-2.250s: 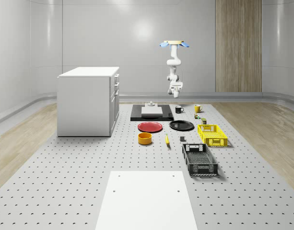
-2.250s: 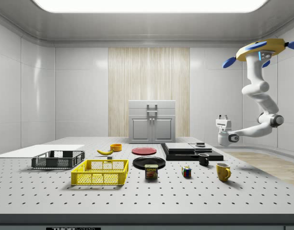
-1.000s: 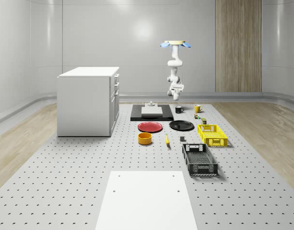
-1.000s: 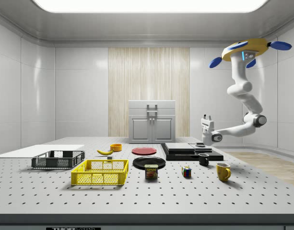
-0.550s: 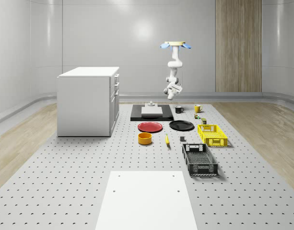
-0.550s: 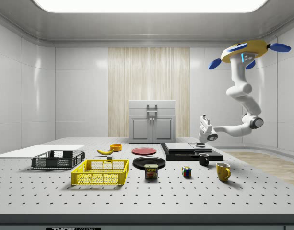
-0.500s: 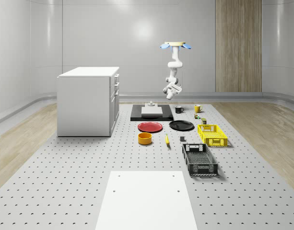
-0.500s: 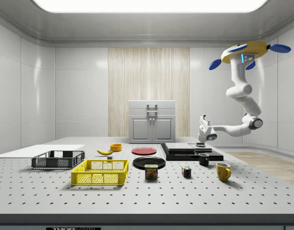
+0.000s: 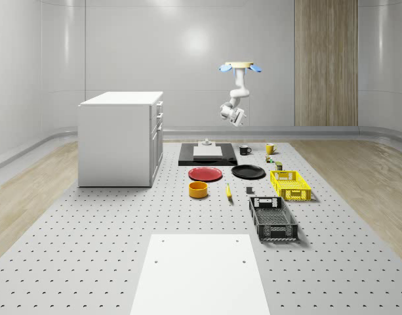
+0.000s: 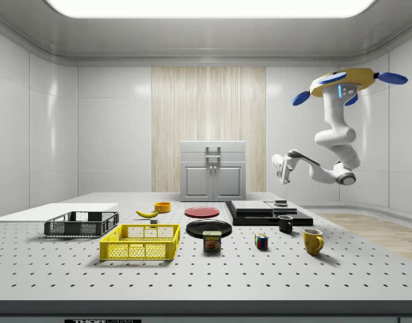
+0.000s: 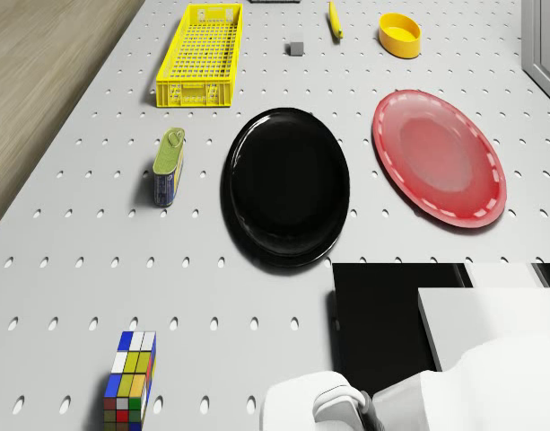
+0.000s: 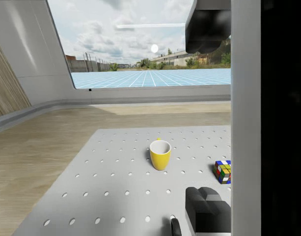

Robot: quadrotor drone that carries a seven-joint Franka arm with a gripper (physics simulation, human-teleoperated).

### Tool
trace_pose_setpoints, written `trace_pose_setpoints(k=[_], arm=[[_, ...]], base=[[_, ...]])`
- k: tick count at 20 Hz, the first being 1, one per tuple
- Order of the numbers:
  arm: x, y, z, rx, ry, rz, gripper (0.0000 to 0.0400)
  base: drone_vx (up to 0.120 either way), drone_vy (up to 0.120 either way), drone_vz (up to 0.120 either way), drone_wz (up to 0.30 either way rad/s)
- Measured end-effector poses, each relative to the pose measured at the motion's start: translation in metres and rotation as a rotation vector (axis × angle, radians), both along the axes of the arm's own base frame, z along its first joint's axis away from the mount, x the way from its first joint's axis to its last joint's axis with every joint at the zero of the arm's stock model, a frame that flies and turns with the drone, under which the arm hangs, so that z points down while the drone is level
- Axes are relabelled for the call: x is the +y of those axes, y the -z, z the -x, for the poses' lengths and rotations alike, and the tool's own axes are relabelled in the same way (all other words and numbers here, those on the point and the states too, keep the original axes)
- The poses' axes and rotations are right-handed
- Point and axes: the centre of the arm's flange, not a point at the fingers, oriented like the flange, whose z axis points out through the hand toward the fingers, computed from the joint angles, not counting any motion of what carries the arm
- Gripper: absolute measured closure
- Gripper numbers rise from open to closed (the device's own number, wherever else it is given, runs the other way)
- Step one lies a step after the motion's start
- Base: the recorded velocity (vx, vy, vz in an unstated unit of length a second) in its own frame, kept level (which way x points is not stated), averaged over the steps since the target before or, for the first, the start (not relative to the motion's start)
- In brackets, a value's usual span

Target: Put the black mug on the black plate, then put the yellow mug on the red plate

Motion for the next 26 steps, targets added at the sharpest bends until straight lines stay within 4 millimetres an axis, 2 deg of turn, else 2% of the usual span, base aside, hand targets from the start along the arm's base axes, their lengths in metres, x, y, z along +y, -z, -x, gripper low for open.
trace_pose_setpoints(k=[4,9,13,26], arm=[[-0.033,0.028,-0.001,0.002,0.016,0.446,0.0],[-0.059,0.038,-0.001,0.006,0.023,0.725,0.0],[-0.069,0.04,-0.001,0.009,0.025,0.825,0.0],[-0.077,0.04,-0.001,0.011,0.026,0.911,0.0]], base=[[0.0,0.0,-0.12,0.0],[0.0,-0.032,-0.12,0.0],[0.0,-0.11,-0.12,0.0],[0.0,-0.025,-0.12,0.0]])
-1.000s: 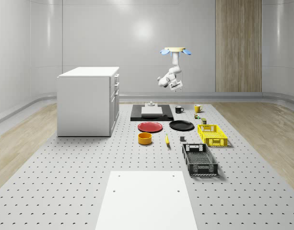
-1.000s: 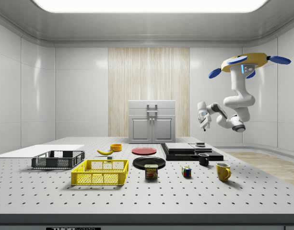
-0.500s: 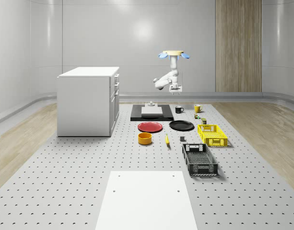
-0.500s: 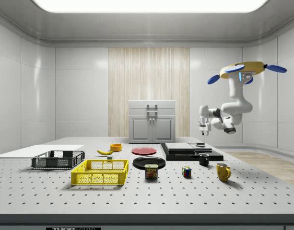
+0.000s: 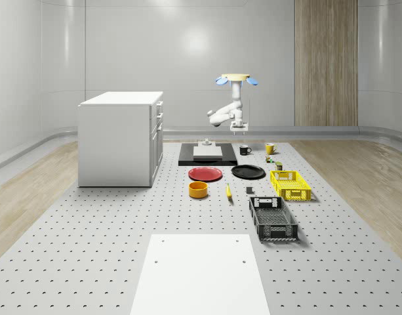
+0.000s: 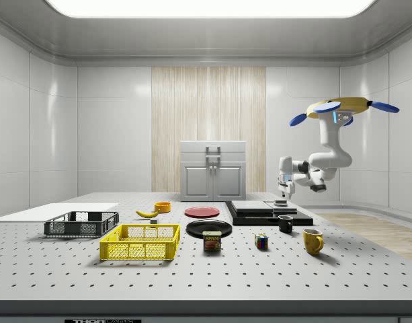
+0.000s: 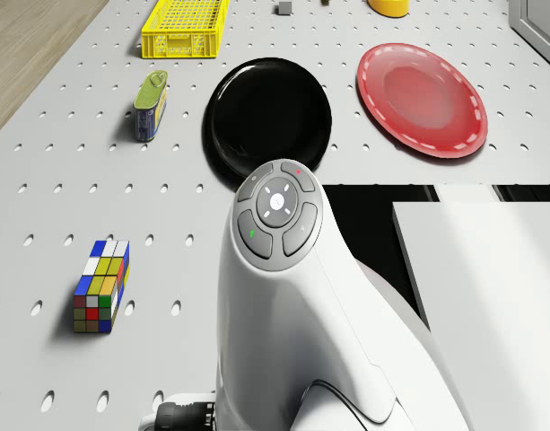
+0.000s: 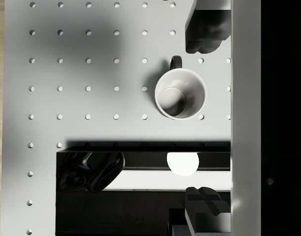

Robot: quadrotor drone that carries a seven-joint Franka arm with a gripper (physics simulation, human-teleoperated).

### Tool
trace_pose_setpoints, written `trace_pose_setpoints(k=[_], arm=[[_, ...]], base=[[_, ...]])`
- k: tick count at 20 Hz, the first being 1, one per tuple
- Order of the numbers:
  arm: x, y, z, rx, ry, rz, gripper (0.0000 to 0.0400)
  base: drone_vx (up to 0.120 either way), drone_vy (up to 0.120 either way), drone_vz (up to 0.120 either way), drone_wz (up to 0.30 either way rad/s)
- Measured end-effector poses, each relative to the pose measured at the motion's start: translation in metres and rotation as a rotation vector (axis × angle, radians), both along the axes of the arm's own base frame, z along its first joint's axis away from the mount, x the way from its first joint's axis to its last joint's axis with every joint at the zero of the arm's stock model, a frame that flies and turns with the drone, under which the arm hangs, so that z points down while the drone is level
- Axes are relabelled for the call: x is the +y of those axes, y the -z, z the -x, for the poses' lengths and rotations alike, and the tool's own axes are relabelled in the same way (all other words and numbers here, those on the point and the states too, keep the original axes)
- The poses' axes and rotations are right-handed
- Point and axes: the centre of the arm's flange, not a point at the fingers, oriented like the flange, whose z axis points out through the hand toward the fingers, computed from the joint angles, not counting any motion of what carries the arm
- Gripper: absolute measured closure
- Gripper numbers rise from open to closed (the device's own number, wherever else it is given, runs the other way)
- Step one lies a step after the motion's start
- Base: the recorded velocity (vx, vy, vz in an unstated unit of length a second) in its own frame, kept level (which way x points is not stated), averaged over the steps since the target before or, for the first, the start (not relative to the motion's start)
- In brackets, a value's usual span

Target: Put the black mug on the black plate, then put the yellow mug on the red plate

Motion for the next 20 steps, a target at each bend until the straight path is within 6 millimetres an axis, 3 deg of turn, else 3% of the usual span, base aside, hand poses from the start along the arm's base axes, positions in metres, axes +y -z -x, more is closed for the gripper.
trace_pose_setpoints(k=[2,7,20], arm=[[-0.0003,0.0,0.0,0.0,0.0,0.003,0.0],[-0.0006,0.0,0.0,0.0,0.0,0.006,0.0],[-0.0008,0.0001,0.0,0.0,0.0,0.009,0.0]], base=[[0.0,0.0,-0.12,0.0],[0.112,0.0,-0.12,0.0],[0.0,0.012,-0.12,0.0]])
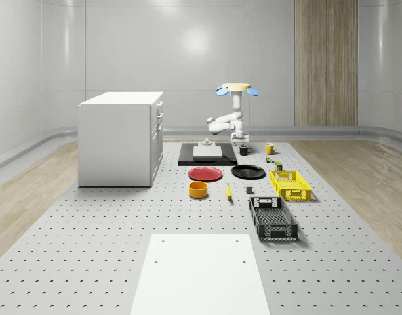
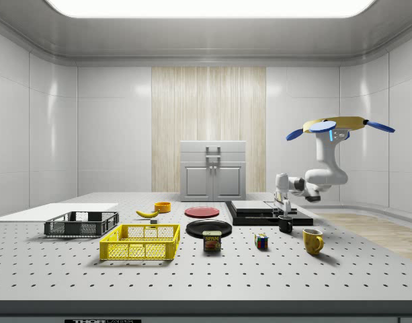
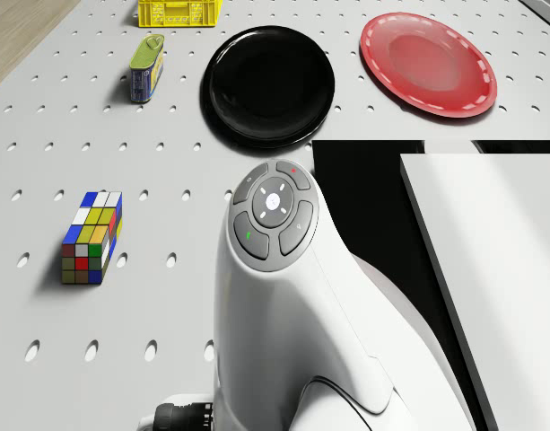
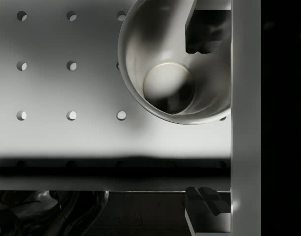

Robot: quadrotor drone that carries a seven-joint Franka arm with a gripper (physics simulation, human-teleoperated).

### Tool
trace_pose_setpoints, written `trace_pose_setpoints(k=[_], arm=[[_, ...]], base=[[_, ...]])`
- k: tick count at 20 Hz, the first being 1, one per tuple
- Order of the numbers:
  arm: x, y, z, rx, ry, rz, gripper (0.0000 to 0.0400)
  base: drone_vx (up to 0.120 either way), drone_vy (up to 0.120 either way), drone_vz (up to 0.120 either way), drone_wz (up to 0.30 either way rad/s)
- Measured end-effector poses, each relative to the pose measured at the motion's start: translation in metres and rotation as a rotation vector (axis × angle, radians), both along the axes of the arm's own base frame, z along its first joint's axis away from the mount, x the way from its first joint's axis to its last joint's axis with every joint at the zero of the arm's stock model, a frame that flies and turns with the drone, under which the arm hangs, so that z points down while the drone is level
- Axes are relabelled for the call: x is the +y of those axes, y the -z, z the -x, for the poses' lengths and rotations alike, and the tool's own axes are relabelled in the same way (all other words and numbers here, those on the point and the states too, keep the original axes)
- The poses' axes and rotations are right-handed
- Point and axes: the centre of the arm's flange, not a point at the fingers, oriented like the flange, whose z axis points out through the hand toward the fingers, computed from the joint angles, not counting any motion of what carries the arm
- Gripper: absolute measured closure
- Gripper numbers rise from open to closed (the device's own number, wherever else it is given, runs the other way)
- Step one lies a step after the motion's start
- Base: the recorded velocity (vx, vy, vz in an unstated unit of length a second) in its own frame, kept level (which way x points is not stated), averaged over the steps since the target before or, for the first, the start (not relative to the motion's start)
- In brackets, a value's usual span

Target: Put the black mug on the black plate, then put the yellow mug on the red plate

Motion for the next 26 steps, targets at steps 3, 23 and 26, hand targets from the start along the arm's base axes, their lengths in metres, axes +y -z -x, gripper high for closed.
trace_pose_setpoints(k=[3,23,26], arm=[[0.0,0.0,0.0,0.0,0.0,0.0,0.0],[0.0,-0.022,-0.008,0.0,0.0,0.0,0.0],[0.0,-0.022,-0.009,0.0,0.0,0.0,0.0]], base=[[0.0,0.0,-0.04,0.0],[0.0,0.0,0.0,0.0],[0.0,0.0,0.0,0.0]])
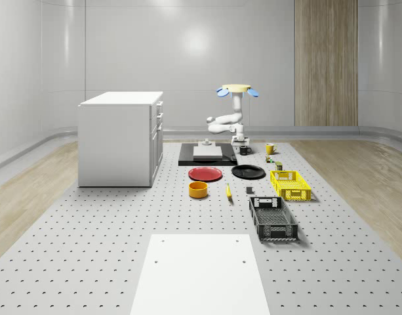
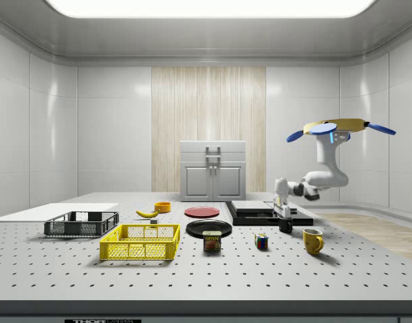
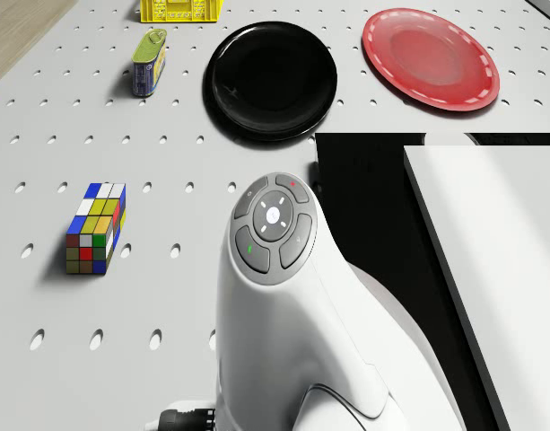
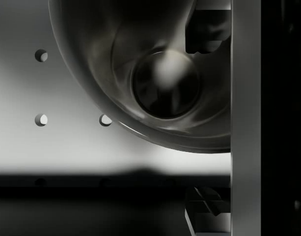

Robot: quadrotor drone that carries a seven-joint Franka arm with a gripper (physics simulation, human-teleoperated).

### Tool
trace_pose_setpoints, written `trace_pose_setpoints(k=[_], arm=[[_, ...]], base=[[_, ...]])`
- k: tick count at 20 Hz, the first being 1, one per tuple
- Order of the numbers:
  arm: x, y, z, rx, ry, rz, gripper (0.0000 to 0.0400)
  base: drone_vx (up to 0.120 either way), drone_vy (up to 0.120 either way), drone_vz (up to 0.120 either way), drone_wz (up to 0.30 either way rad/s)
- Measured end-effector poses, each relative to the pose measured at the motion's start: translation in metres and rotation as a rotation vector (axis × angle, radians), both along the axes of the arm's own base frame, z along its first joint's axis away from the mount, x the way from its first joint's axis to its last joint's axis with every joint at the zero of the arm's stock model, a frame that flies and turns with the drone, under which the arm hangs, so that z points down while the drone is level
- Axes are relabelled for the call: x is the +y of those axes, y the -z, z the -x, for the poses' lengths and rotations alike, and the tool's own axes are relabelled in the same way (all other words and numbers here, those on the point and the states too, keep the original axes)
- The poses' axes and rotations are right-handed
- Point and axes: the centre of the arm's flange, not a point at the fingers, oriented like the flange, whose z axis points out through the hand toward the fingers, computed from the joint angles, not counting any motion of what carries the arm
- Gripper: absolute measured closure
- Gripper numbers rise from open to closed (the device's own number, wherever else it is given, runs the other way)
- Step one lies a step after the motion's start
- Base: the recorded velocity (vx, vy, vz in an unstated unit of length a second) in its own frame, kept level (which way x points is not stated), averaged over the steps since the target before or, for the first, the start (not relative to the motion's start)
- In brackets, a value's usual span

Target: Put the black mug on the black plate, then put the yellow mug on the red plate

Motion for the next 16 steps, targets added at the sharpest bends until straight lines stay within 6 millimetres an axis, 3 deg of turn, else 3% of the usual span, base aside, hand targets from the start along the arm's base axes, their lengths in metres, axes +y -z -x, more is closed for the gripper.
trace_pose_setpoints(k=[14,15,16], arm=[[0.0035,-0.0002,-0.0011,0.0,0.0,0.0,0.0],[0.0036,-0.0002,-0.0011,0.0,0.0,0.0,0.0024],[0.0036,-0.0002,-0.0011,0.0,0.0,0.0,0.0085]], base=[[0.0,0.0,0.0,0.0],[0.0,0.0,0.0,0.0],[0.0,0.0,0.0,0.0]])
